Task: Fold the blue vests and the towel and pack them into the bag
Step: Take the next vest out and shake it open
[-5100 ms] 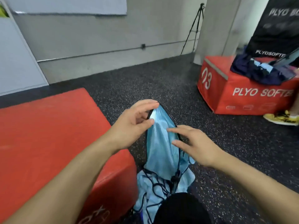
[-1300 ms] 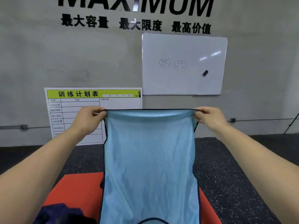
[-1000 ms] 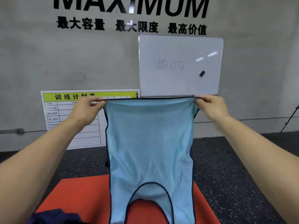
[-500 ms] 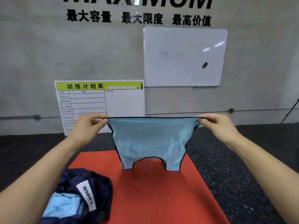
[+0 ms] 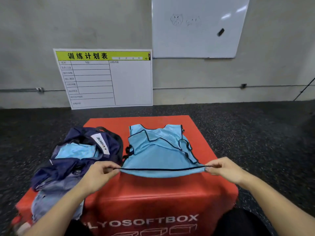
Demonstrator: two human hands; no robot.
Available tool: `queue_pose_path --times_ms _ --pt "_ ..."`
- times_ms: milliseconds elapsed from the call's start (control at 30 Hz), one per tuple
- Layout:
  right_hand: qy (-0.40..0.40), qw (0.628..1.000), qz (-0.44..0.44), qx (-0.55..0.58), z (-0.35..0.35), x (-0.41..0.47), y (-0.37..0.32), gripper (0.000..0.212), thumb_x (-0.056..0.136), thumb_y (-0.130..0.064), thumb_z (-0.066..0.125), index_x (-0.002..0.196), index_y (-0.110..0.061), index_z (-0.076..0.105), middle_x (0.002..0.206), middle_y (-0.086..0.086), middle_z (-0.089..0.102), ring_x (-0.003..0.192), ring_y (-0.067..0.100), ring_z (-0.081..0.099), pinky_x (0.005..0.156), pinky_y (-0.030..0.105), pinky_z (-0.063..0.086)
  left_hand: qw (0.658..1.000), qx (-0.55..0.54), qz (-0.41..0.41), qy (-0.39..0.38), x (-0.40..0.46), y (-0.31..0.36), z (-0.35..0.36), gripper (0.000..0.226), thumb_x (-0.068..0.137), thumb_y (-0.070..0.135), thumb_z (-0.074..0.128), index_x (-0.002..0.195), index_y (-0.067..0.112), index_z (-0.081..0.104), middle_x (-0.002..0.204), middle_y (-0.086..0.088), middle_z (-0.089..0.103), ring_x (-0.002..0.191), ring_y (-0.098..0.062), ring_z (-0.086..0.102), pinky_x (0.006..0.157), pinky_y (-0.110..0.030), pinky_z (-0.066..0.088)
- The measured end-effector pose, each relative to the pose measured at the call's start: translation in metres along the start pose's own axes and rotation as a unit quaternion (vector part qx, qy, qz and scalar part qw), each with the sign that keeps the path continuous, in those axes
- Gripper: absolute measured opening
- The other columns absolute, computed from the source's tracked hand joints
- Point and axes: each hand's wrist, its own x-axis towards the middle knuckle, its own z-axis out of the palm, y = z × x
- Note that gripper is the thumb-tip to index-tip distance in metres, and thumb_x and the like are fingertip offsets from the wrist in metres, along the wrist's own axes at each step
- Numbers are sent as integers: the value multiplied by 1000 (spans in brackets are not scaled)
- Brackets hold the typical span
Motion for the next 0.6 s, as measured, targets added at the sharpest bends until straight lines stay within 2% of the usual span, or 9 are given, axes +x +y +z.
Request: queue_pose_path --times_ms 133,200,267,367,433,467,533,600 --pt "-20 999 17 30 16 -12 21 11 95 -7 70 90 -2 79 67 -2 57 67 11 46 63 19 36 1000 4 -5 -26 -14 -22 16 10 83 34 79 92 38 78 86 8 77 84 -12 73 87 -43 57" --pt "-20 999 22 39 16 -10 25 12 95 -10 71 92 -3 79 71 2 60 70 14 47 67 23 37 1000 -4 -17 -20 -13 -23 16 9 81 30 76 89 34 79 82 5 77 79 -13 73 83 -42 58" --pt "-38 998 31 43 14 -5 26 10 94 -9 71 94 -4 80 73 3 61 71 14 48 68 23 38 999 -18 -35 -24 -7 -19 14 12 84 17 71 82 24 79 72 -3 74 65 -17 69 70 -35 55" --pt "-151 983 105 21 11 -1 26 9 93 -7 73 99 -7 79 79 0 69 75 12 62 71 21 50 997 -21 -51 -47 2 -22 15 16 89 15 63 80 11 76 76 -8 75 50 -28 67 50 -22 46" --pt "-229 959 167 -29 10 4 27 22 91 -12 73 112 -14 77 100 2 78 92 17 74 76 30 59 998 3 -47 -39 11 -31 16 16 92 15 65 80 10 74 77 -4 74 47 -27 66 48 -23 48" --pt "-242 952 178 -50 10 10 29 27 90 -16 73 117 -17 75 108 3 77 97 19 75 75 32 61 998 5 -50 -30 18 -36 17 17 93 14 65 79 10 73 75 -3 73 48 -27 67 51 -26 52" --pt "-213 961 172 -48 13 26 32 27 92 -23 75 119 -19 74 110 2 77 95 20 76 66 30 60 998 5 -52 -17 35 -43 24 20 96 15 65 77 13 71 71 1 70 52 -25 70 54 -27 53" --pt "-136 979 149 -27 21 48 37 20 94 -24 74 114 -20 75 99 0 78 88 18 76 59 29 57 999 -6 -49 -12 54 -44 34 19 97 15 64 80 16 71 71 5 71 57 -22 72 56 -23 49"
